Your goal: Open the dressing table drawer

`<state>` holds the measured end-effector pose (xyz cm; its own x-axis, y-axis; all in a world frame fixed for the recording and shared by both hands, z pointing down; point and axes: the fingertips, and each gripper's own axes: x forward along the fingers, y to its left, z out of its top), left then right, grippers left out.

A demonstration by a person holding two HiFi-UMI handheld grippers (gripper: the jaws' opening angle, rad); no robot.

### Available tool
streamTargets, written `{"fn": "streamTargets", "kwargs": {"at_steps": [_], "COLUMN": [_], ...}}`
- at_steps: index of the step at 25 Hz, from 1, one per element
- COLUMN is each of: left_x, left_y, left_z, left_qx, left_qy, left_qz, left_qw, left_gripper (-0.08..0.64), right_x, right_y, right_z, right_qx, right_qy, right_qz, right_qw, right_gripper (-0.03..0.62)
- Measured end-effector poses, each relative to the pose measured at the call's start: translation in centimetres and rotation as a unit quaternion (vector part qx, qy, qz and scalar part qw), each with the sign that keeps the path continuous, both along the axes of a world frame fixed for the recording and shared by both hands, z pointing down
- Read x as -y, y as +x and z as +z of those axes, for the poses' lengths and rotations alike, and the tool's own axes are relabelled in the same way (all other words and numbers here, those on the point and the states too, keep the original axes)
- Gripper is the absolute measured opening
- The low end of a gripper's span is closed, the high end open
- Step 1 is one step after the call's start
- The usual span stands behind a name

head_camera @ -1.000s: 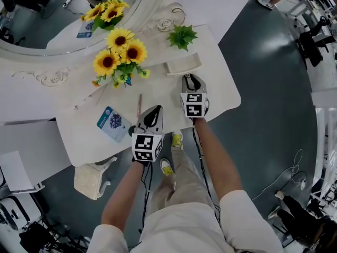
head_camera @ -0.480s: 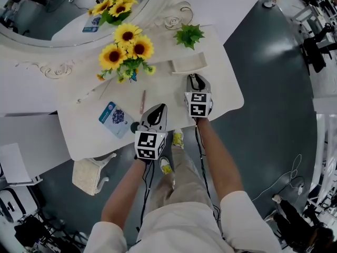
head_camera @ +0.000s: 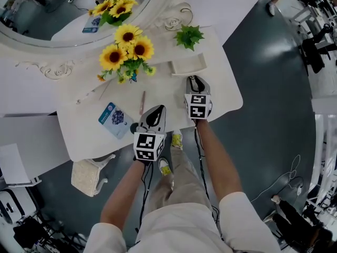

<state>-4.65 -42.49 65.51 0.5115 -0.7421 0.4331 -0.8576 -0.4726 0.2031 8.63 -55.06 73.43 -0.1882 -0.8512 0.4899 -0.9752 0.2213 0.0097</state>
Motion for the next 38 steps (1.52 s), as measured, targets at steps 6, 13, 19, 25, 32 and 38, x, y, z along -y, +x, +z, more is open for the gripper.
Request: {"fn": "streamTargets", "kwargs": {"at_steps": [6, 13, 19, 25, 32, 38], "left_x": [-0.4, -0.4, -0.6, -0.6, -0.5, -1.3], "left_y": [-0.3, -0.8, -1.0, -0.8, -1.0, -2.2], "left_z": [0.0, -0.3, -0.4, -0.3, -1.9, -3.5], "left_qx": [-0.004, -0.007, -0.007, -0.008, -0.008, -0.003], "left_qy": [-0.003, 0.000, 0.000, 0.000, 0.005, 0.014], "left_qz": [-0.002, -0.007, -0.008, -0.007, -0.001, 0.002], "left_qw": [1.0000, 1.0000, 0.9999, 0.9999, 1.0000, 0.9999], "left_gripper": [0.009, 0.009, 0.009, 0.009, 0.009, 0.009], "right_x": [-0.7, -1.0, -1.3, -1.2, -1.3, -2.3], "right_y": [-0.1, 0.1, 0.0, -0.1, 0.0, -0.5], "right_z": [0.0, 0.0, 0.0, 0.0, 0.2, -0.9], "right_qx": [-0.001, -0.001, -0.002, -0.001, -0.008, -0.009], "right_qy": [-0.003, -0.001, -0.002, -0.002, -0.006, -0.015], "right_qz": [0.000, 0.001, 0.001, 0.001, -0.010, -0.035], "right_qw": [1.000, 1.000, 1.000, 1.000, 1.000, 0.999], "right_gripper": [0.101, 0.101, 0.101, 0.101, 0.107, 0.158]}}
